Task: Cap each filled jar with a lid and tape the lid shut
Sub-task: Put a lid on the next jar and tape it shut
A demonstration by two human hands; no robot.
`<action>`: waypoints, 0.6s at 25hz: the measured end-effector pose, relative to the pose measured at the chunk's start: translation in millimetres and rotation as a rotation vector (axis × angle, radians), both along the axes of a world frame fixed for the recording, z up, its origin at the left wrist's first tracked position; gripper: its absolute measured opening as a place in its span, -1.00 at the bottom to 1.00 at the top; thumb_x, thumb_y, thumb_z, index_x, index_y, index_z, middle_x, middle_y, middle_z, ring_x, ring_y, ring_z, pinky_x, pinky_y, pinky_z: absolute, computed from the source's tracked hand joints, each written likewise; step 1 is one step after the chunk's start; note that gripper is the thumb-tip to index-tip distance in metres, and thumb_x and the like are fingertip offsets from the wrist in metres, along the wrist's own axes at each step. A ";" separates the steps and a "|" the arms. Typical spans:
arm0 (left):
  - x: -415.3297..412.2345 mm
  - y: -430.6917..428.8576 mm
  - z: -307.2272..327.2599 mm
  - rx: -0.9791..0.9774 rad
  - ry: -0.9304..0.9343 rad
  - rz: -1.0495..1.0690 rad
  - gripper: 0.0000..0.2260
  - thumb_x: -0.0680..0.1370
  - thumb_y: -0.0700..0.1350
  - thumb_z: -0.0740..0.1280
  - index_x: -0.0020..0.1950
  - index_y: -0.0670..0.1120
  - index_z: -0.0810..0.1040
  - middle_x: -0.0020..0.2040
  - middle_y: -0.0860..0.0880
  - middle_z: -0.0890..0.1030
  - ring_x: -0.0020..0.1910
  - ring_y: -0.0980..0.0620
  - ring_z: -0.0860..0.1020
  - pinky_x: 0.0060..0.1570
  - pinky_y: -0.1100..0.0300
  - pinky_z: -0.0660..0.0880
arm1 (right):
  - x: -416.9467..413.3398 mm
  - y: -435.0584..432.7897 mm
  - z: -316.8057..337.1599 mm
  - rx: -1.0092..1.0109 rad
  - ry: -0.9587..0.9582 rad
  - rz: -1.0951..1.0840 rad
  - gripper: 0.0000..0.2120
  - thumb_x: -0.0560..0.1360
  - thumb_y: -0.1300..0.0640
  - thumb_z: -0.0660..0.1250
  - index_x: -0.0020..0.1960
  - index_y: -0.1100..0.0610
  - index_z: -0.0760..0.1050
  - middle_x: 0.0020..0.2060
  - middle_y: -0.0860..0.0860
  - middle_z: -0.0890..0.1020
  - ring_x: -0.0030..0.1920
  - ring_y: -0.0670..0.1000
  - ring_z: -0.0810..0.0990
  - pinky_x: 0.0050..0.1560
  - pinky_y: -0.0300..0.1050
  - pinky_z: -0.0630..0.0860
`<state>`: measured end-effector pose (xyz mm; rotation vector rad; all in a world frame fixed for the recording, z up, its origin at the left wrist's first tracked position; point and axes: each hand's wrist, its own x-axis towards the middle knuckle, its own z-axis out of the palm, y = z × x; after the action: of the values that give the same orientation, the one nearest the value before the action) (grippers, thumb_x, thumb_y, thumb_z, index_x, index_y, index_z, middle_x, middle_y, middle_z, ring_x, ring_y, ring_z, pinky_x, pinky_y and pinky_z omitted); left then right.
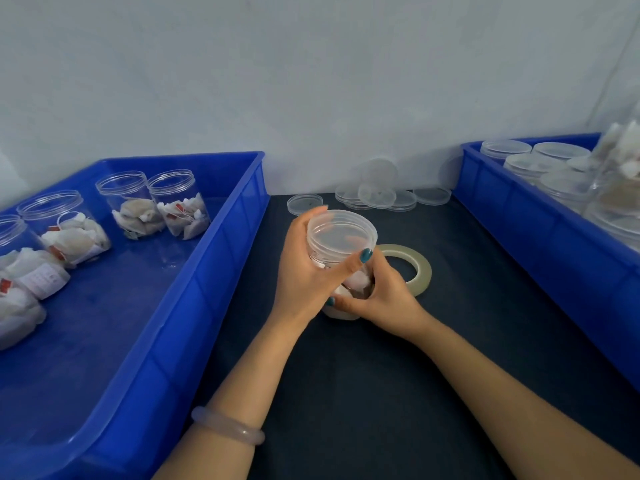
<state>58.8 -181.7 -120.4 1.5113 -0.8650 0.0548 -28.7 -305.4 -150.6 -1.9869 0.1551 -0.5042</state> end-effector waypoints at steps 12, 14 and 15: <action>4.2 -4.7 1.8 -0.028 0.361 0.013 -0.07 0.15 0.37 0.47 0.40 -0.06 0.38 0.22 0.03 0.55 0.17 0.14 0.57 -0.05 0.36 0.52 | -3.5 8.6 7.0 0.110 -0.099 -0.005 -0.32 0.25 -0.18 0.52 0.31 -0.08 0.40 0.13 -0.18 0.61 0.17 -0.15 0.59 0.16 -0.17 0.53; 0.7 -4.0 3.1 -0.047 0.358 0.039 -0.13 0.14 0.41 0.51 0.30 -0.03 0.42 0.17 0.00 0.56 0.09 0.22 0.60 -0.12 0.40 0.52 | -3.3 16.6 7.3 0.071 -0.111 -0.054 -0.39 0.28 -0.17 0.53 0.27 -0.14 0.40 0.10 -0.19 0.61 0.13 -0.16 0.59 0.10 -0.15 0.55; -1.7 -4.0 4.1 -0.074 0.361 0.058 -0.19 0.12 0.41 0.52 0.22 0.03 0.41 0.13 0.02 0.56 0.02 0.30 0.60 -0.17 0.45 0.51 | -2.5 21.1 7.2 0.008 -0.118 -0.123 -0.38 0.29 -0.21 0.50 0.28 -0.13 0.38 0.10 -0.19 0.60 0.12 -0.16 0.58 0.08 -0.12 0.56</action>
<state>57.1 -185.8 -116.3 1.4201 -0.5246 -0.1388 -31.2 -284.3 -143.4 -1.9421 0.2062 -0.6969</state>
